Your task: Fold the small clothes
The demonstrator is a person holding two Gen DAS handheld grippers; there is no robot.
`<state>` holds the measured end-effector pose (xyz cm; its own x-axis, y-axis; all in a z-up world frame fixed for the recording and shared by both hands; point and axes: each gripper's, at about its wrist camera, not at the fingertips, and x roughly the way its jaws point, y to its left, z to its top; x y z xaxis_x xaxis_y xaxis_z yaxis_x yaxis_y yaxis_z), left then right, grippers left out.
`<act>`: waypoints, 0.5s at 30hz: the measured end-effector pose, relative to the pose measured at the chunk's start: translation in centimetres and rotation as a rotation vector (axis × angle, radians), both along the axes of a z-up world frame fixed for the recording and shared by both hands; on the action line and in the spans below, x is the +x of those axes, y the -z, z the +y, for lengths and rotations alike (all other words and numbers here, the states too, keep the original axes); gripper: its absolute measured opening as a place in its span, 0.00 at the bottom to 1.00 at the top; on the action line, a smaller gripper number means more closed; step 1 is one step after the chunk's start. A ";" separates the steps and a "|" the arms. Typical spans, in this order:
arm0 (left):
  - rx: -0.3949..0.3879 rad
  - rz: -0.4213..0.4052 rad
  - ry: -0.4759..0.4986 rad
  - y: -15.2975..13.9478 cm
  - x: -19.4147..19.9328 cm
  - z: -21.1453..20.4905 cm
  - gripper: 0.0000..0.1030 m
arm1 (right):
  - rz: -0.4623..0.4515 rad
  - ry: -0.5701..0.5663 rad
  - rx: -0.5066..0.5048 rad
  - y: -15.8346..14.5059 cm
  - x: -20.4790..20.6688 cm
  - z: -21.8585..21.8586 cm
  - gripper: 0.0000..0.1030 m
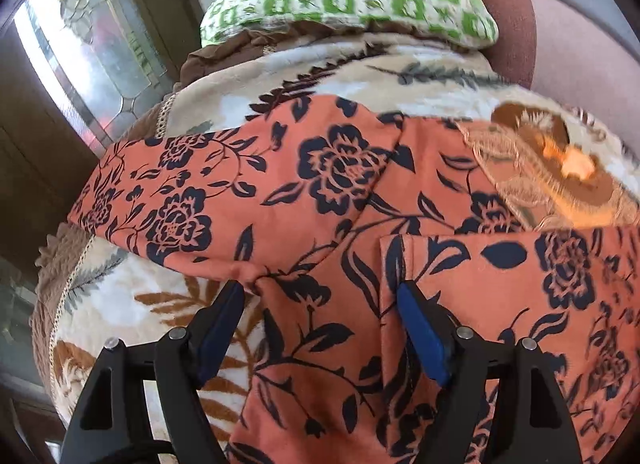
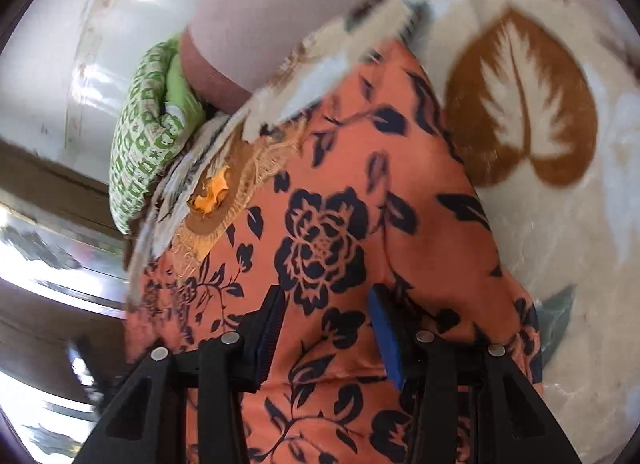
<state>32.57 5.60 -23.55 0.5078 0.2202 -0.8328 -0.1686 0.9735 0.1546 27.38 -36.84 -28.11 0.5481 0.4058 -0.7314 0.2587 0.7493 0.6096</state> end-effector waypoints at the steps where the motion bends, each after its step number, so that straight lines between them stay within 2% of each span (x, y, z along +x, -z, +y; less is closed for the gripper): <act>1: -0.008 -0.016 -0.012 -0.6 -0.3 0.5 0.77 | -0.009 -0.015 -0.002 -0.6 0.0 0.4 0.48; 3: -0.029 -0.037 -0.019 -1.5 -0.8 1.1 0.77 | -0.072 -0.037 0.029 -1.9 -0.4 1.3 0.49; 6: -0.091 -0.101 -0.051 -3.9 -2.2 3.5 0.77 | -0.135 -0.076 -0.018 -3.7 -1.0 3.5 0.50; 9: -0.135 -0.157 -0.135 -5.7 -3.9 7.9 0.82 | -0.164 -0.137 -0.032 -4.7 -1.5 6.1 0.52; 12: -0.254 -0.138 -0.267 -5.7 -5.1 15.0 0.82 | -0.162 -0.203 -0.032 -4.5 -1.7 8.9 0.52; 15: -0.342 -0.113 -0.349 -5.1 -5.6 21.0 0.82 | -0.144 -0.248 -0.046 -4.1 -1.7 11.1 0.52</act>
